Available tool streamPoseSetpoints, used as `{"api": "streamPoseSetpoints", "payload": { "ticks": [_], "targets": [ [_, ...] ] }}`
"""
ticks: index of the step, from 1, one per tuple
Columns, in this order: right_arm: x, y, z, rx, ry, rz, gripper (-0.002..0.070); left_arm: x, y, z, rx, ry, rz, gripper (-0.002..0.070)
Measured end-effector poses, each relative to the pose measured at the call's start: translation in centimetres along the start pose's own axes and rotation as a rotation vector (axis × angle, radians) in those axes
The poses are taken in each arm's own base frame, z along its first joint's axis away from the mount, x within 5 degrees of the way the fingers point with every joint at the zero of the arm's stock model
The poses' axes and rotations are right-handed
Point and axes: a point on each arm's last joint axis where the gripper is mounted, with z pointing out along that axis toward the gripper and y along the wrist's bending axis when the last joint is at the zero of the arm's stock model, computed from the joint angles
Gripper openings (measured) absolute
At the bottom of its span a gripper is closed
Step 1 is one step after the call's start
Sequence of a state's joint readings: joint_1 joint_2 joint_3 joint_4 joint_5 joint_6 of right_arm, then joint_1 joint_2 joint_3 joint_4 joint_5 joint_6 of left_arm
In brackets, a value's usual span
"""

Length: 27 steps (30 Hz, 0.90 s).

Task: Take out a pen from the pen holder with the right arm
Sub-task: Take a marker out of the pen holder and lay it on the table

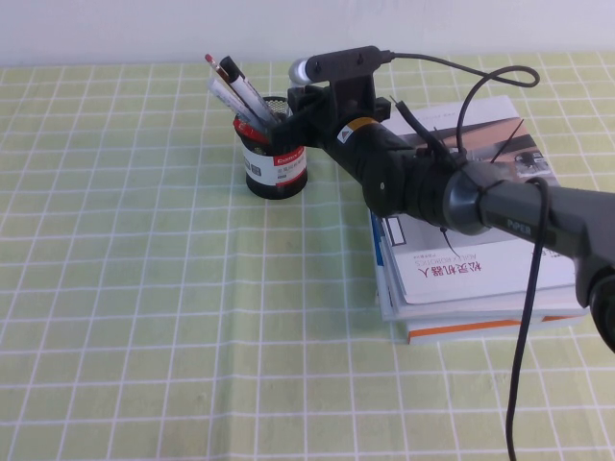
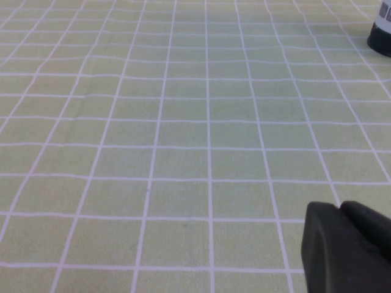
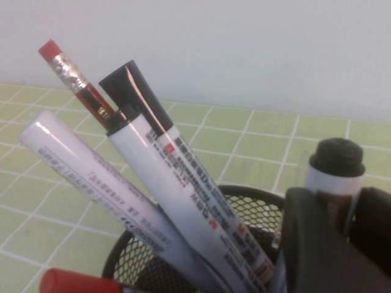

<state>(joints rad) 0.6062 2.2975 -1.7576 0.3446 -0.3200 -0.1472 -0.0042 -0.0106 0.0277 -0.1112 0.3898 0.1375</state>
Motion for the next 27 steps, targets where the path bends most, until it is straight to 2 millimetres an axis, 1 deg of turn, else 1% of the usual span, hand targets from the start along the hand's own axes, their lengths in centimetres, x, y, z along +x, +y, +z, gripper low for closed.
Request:
{"api": "streamPoseSetpoints", "payload": {
  "ticks": [5, 12, 18, 27],
  "targets": [
    [-0.1, 0.1, -0.1, -0.003, 0.016, 0.001, 0.0099, 0.0, 0.0, 0.0, 0.0, 0.0, 0.0, -0.0005],
    [-1.3, 0.2, -0.6, -0.012, 0.027, 0.006, 0.0098, 0.0, 0.0, 0.0, 0.0, 0.0, 0.0, -0.0005],
    [-3.2, 0.5, -1.3, -0.019, -0.006, -0.009, 0.0098, 0.0, 0.0, 0.0, 0.0, 0.0, 0.0, -0.0005],
    [-6.8, 1.1, -3.0, -0.041, -0.038, -0.053, 0.0098, 0.0, 0.0, 0.0, 0.0, 0.0, 0.0, -0.0005]
  ]
}}
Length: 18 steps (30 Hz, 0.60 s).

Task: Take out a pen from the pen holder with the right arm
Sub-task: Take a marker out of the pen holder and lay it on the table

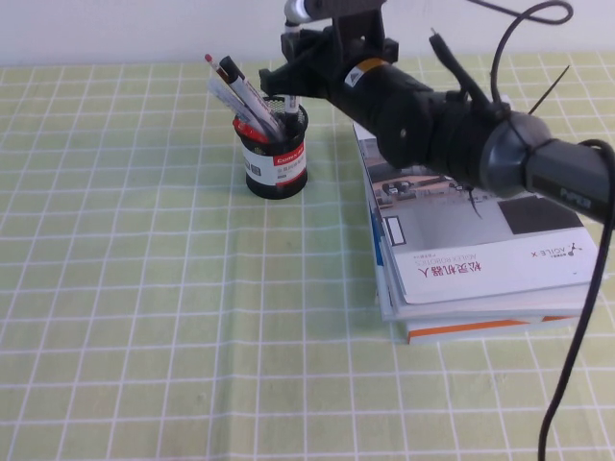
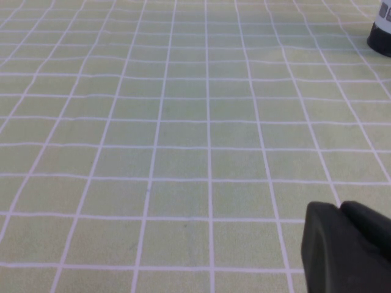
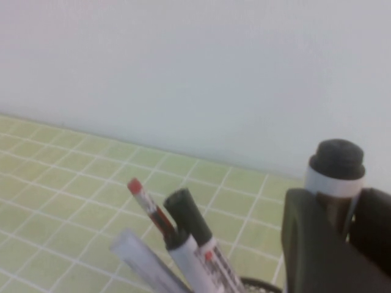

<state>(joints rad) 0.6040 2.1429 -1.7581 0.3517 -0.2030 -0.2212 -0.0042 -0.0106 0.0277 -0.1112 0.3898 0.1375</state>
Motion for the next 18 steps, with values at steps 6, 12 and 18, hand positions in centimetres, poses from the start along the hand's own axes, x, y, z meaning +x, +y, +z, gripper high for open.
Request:
{"api": "streamPoseSetpoints", "payload": {
  "ticks": [6, 12, 18],
  "targets": [
    [-3.4, 0.5, -1.8, -0.023, -0.03, -0.02, 0.0098, 0.0, 0.0, 0.0, 0.0, 0.0, 0.0, -0.0005],
    [-7.5, 1.0, -4.4, -0.05, -0.06, -0.028, 0.0098, 0.0, 0.0, 0.0, 0.0, 0.0, 0.0, -0.0005],
    [-11.8, 1.7, -8.3, -0.095, -0.038, -0.071, 0.0098, 0.0, 0.0, 0.0, 0.0, 0.0, 0.0, -0.0005]
  ]
}}
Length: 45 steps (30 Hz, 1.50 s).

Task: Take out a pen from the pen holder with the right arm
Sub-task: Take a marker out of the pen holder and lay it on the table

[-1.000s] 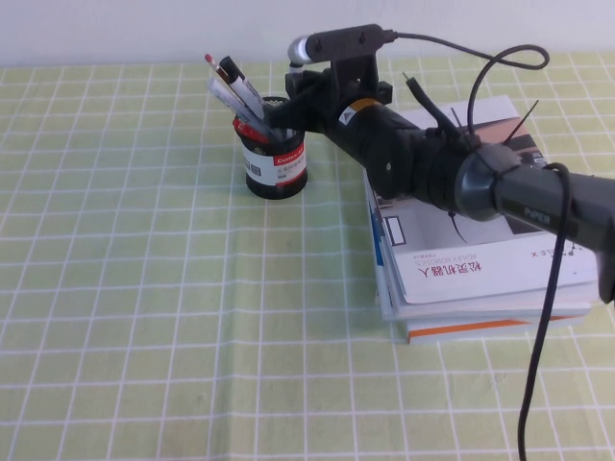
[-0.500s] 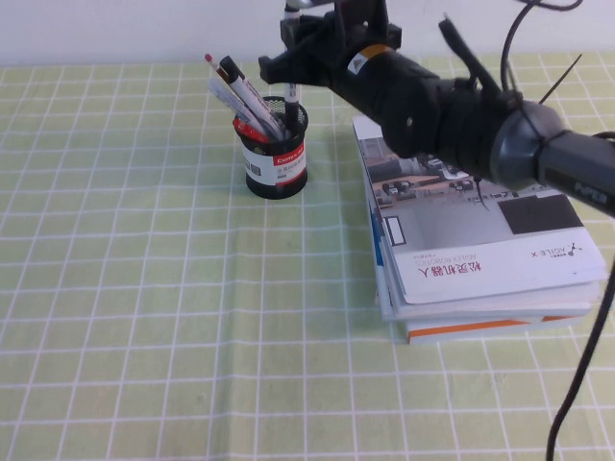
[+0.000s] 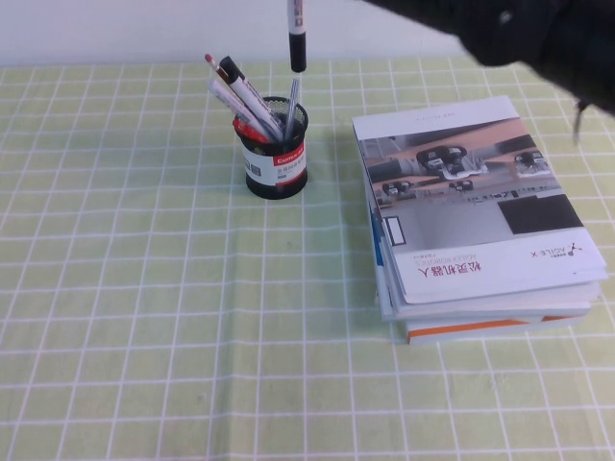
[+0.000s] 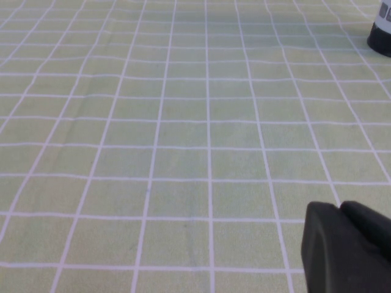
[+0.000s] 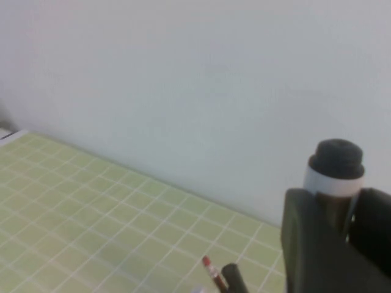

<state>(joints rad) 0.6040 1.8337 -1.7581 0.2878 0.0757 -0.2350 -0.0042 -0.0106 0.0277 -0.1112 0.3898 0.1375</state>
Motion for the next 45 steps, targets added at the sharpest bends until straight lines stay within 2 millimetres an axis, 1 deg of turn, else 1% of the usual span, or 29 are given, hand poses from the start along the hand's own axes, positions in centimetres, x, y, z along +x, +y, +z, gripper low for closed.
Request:
{"api": "streamPoseSetpoints", "payload": {
  "ticks": [4, 6, 8, 10, 14, 17, 21, 25, 29, 33, 36, 39, 45],
  "targets": [
    [-2.7, 0.6, -3.3, -0.042, 0.063, -0.014, 0.0098, 0.0, 0.0, 0.0, 0.0, 0.0, 0.0, -0.0005],
    [-3.4, 0.9, -4.7, -0.065, 0.117, -0.02, 0.0098, 0.0, 0.0, 0.0, 0.0, 0.0, 0.0, -0.0005],
    [-3.4, 1.1, -5.6, -0.085, 0.188, -0.027, 0.0098, 0.0, 0.0, 0.0, 0.0, 0.0, 0.0, -0.0005],
    [-2.9, 1.3, -6.2, -0.104, 0.273, -0.021, 0.0098, 0.0, 0.0, 0.0, 0.0, 0.0, 0.0, -0.0005],
    [-1.0, 1.2, -6.6, -0.09, 0.476, 0.029, 0.0098, 0.0, 0.0, 0.0, 0.0, 0.0, 0.0, -0.0005],
    [0.7, 0.7, -6.0, -0.025, 0.588, 0.067, 0.0098, 0.0, 0.0, 0.0, 0.0, 0.0, 0.0, -0.0005],
    [3.7, 0.1, -4.2, 0.057, 0.695, 0.152, 0.0098, 0.0, 0.0, 0.0, 0.0, 0.0, 0.0, -0.0005],
    [8.4, -0.1, -1.2, 0.083, 0.795, 0.193, 0.0098, 0.0, 0.0, 0.0, 0.0, 0.0, 0.0, -0.0005],
    [12.8, -0.2, 1.6, 0.083, 0.841, 0.236, 0.0098, 0.0, 0.0, 0.0, 0.0, 0.0, 0.0, -0.0005],
    [15.8, -0.4, 3.9, 0.088, 0.868, 0.255, 0.0098, 0.0, 0.0, 0.0, 0.0, 0.0, 0.0, -0.0005],
    [17.2, -0.6, 5.3, 0.088, 0.882, 0.275, 0.0098, 0.0, 0.0, 0.0, 0.0, 0.0, 0.0, -0.0005],
    [18.1, -0.8, 6.3, 0.088, 0.887, 0.304, 0.0098, 0.0, 0.0, 0.0, 0.0, 0.0, 0.0, -0.0005],
    [20.0, -1.6, 7.0, 0.11, 0.918, 0.344, 0.0088, 0.0, 0.0, 0.0, 0.0, 0.0, 0.0, -0.0005]
  ]
}}
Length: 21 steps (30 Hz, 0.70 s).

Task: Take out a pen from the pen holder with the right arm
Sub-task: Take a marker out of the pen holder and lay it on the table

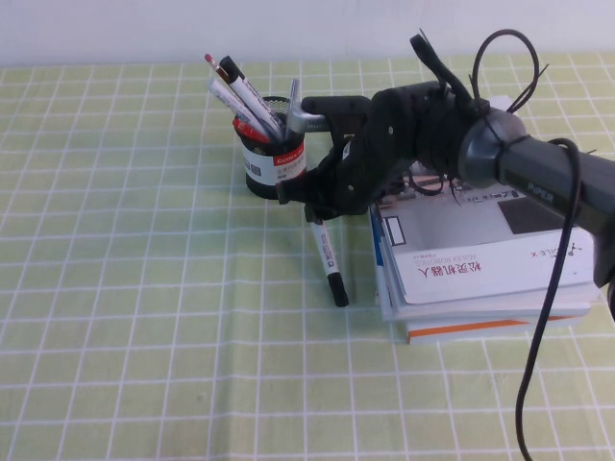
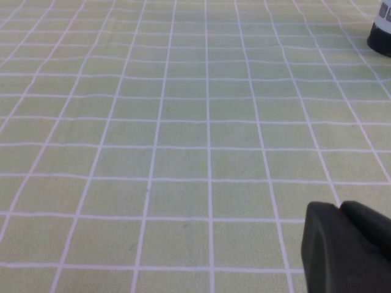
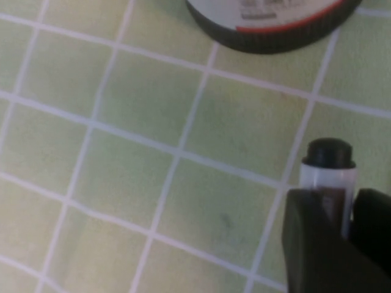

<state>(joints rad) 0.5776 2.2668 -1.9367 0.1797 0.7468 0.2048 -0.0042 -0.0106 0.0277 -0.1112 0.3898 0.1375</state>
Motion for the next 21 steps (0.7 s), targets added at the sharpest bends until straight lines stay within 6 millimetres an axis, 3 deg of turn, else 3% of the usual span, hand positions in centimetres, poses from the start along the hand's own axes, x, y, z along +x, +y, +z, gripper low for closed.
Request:
{"api": "streamPoseSetpoints", "payload": {
  "ticks": [8, 21],
  "targets": [
    [0.43, -0.48, 0.98, 0.011, 0.028, 0.01, 0.0005, 0.0, 0.0, 0.0, 0.0, 0.0, 0.0, -0.0005],
    [0.3, -0.49, 0.27, 0.028, 0.032, -0.011, 0.0079, 0.0, 0.0, 0.0, 0.0, 0.0, 0.0, -0.0005]
  ]
}}
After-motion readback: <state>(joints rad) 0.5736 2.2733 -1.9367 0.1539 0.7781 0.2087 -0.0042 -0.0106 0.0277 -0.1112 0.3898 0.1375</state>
